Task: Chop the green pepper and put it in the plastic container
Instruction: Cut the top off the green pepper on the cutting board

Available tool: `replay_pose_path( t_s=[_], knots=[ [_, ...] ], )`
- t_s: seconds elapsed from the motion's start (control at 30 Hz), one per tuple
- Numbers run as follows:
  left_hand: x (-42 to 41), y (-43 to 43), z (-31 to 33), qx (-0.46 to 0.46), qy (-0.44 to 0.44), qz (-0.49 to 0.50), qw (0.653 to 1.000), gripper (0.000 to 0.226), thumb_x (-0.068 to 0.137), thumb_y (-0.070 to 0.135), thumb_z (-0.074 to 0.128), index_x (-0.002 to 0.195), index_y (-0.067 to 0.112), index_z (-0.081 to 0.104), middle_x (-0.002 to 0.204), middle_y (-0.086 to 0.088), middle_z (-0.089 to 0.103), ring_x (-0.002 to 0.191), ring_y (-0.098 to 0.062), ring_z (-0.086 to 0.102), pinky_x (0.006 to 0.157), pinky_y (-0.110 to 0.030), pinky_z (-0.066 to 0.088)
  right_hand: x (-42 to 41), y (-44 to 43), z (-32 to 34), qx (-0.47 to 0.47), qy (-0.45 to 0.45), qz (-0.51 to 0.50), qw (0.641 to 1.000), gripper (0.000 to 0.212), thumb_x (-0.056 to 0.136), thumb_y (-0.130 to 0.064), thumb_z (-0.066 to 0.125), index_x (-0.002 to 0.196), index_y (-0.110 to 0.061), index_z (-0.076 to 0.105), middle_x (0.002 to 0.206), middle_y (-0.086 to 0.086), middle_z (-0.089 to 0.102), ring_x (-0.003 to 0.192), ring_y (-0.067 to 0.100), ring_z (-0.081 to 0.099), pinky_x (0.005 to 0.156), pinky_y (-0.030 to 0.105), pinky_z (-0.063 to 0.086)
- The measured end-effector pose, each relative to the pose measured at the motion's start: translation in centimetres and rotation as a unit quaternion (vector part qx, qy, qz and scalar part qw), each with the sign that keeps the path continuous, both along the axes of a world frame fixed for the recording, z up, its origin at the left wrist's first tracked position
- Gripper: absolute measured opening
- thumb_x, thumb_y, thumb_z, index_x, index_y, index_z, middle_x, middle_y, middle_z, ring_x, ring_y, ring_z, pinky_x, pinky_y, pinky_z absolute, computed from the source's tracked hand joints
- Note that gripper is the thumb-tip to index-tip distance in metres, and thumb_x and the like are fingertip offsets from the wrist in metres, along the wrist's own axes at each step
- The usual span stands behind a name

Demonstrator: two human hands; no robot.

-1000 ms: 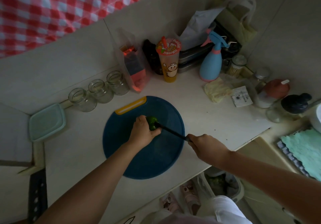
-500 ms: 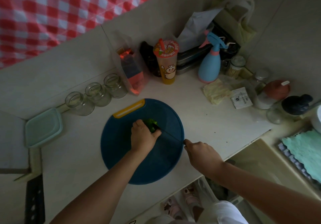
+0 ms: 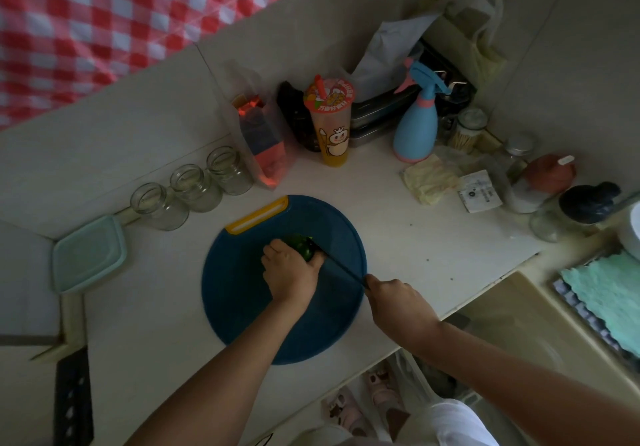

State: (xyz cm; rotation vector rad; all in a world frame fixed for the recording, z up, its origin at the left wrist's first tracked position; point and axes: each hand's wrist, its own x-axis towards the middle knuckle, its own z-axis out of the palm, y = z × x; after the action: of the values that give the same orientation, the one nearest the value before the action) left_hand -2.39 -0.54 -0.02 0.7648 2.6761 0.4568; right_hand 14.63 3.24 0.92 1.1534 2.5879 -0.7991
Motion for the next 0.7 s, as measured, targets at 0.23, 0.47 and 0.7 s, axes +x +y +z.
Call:
replay_pose_path(
  t_s=[0.23,0.47,0.7],
  knots=[
    [0.5,0.2,0.1,-0.001,0.001,0.024,1.000,0.078,0.078,0.047,0.067,0.126,-0.003,0.034,0.128,-0.019,0.042,0.116,-0.033,0.042,0.088,-0.044,0.043,-0.4,-0.4,-0.1,-0.030,0.022,-0.038,0.999,0.024,0.099,-0.015,0.035,0.117,-0.015,0.050,0.088,0.007,0.062,0.077,0.023,0.063,0.070,0.036,0.056],
    [0.1,-0.4,0.1,0.016,-0.020,0.004,1.000,0.078,0.077,0.046,0.067,0.128,-0.004,0.033,0.128,-0.019,0.040,0.117,-0.034,0.040,0.090,-0.044,0.041,0.7,1.1,0.2,-0.040,0.056,-0.005,0.998,0.027,0.102,-0.027,0.034,0.115,-0.015,0.055,0.087,0.007,0.064,0.073,0.022,0.062,0.068,0.035,0.055],
    [-1.0,-1.0,0.2,0.023,-0.048,-0.058,0.997,0.073,0.080,0.039,0.067,0.131,0.002,0.031,0.131,-0.017,0.036,0.118,-0.032,0.038,0.091,-0.041,0.041,1.8,3.2,0.7,-0.023,0.086,0.068,0.994,0.031,0.102,-0.026,0.036,0.119,-0.012,0.057,0.085,0.006,0.065,0.069,0.019,0.058,0.061,0.021,0.040]
  ],
)
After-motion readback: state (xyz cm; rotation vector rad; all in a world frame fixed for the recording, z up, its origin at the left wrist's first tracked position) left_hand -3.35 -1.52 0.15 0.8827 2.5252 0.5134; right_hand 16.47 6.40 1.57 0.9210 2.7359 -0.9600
